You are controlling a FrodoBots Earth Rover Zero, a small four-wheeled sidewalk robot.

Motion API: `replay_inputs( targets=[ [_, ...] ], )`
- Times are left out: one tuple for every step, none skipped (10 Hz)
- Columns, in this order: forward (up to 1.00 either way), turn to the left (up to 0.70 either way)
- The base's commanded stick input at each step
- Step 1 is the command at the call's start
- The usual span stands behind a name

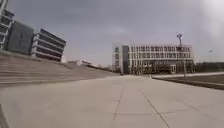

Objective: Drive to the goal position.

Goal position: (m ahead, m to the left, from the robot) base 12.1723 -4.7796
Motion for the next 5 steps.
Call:
replay_inputs(
  targets=[
    [0.7, 0.0],
    [0.7, 0.0],
    [0.7, 0.0],
    [0.7, 0.0],
    [0.7, 0.0]
  ],
)
